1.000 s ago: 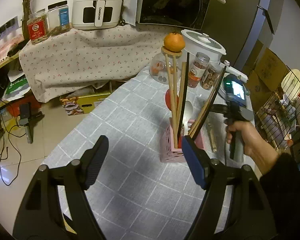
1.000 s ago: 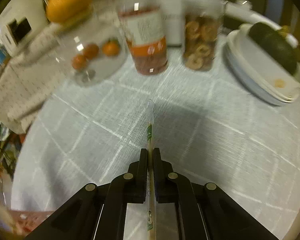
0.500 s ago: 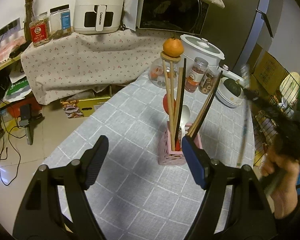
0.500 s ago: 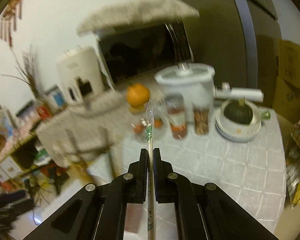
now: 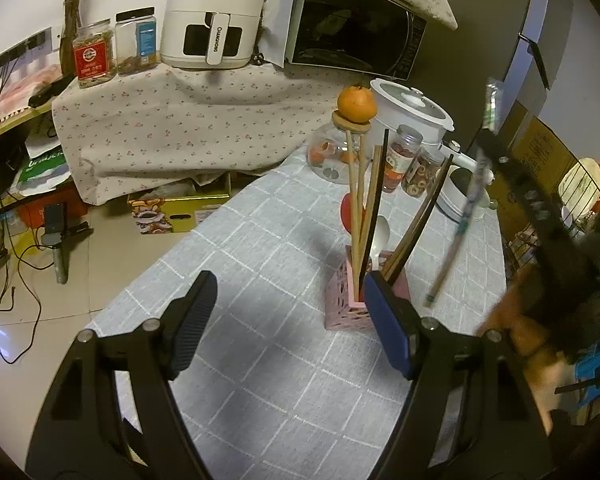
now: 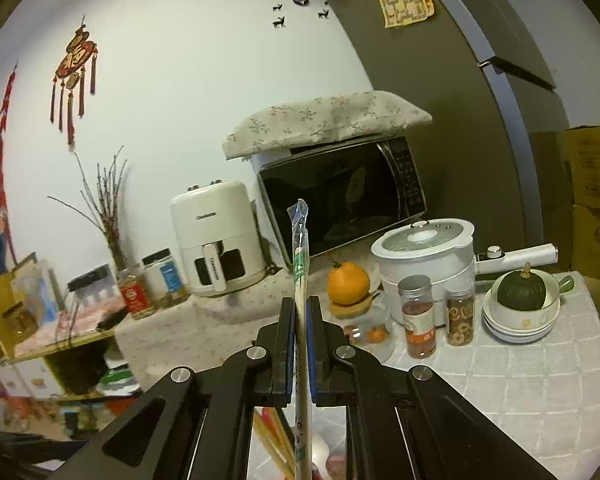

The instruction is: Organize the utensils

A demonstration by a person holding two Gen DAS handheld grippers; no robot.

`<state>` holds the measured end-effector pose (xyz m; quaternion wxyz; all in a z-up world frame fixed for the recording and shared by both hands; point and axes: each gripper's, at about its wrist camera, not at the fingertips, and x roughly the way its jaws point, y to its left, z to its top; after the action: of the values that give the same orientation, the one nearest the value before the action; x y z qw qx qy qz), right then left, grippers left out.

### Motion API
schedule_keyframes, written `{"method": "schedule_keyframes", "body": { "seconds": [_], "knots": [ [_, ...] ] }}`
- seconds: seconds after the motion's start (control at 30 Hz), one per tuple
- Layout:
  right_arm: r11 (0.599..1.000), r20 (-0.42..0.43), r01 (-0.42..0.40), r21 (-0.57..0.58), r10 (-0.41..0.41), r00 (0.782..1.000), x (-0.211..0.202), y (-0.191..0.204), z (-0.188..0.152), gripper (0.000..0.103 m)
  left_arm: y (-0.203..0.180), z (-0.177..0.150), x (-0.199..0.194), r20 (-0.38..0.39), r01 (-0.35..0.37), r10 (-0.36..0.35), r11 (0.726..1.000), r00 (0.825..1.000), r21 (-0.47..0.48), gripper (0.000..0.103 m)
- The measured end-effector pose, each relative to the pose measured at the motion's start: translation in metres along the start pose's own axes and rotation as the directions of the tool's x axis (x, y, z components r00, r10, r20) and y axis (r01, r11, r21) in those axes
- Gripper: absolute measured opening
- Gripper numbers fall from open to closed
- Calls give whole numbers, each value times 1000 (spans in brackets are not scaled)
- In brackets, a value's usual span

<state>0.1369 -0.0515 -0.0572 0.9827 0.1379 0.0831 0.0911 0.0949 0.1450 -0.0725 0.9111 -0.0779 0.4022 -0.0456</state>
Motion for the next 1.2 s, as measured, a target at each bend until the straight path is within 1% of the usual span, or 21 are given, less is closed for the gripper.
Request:
{"method": "schedule_keyframes", "body": {
  "seconds": [0.1,0.2,0.33,0.43,0.6,0.7,0.77,0.9,0.97,1.0,1.07,1.1,1.2],
  "knots": [
    [999,34,33,-8,-33,999,8,4,-12,5,0,0,0,-9,7,-7,1000,1000,6,76],
    [997,83,71,-41,-68,994,13,10,-22,5,-3,1,0,-12,16,-16,1000,1000,19,76],
    [991,130,118,-65,-109,986,14,14,-35,5,-6,2,1,-6,-8,8,999,1000,44,76],
    [990,123,127,-62,-119,985,11,12,-45,6,-4,2,6,-15,-33,33,999,999,43,76],
    [990,78,131,-52,-127,989,5,0,-54,7,-1,0,13,-37,-37,38,999,999,24,76],
    [990,52,134,-42,-131,990,-2,-7,-49,14,-3,0,14,-36,-42,43,999,998,33,76],
    [991,29,132,-39,-130,991,-7,-10,-41,25,-4,0,14,-40,-38,39,999,998,32,76],
    [990,-7,131,-55,-132,991,-20,-16,-14,40,-11,0,9,-42,-1,2,1000,999,24,76],
    [989,-39,128,-71,-131,991,-27,-19,1,50,-17,-1,6,-36,16,-15,999,999,30,76],
    [988,-58,131,-81,-136,989,-32,-22,9,53,-20,-1,6,-36,19,-17,999,999,34,76],
    [987,-96,135,-88,-143,985,-42,-28,20,64,-26,-3,3,-37,27,-25,999,999,47,79],
    [985,-124,144,-100,-155,980,-46,-32,25,66,-30,-4,2,-36,26,-25,998,999,51,82],
    [978,-190,170,-123,-191,963,-59,-40,33,72,-38,-9,-2,-29,31,-29,998,999,62,83]
  ]
}}
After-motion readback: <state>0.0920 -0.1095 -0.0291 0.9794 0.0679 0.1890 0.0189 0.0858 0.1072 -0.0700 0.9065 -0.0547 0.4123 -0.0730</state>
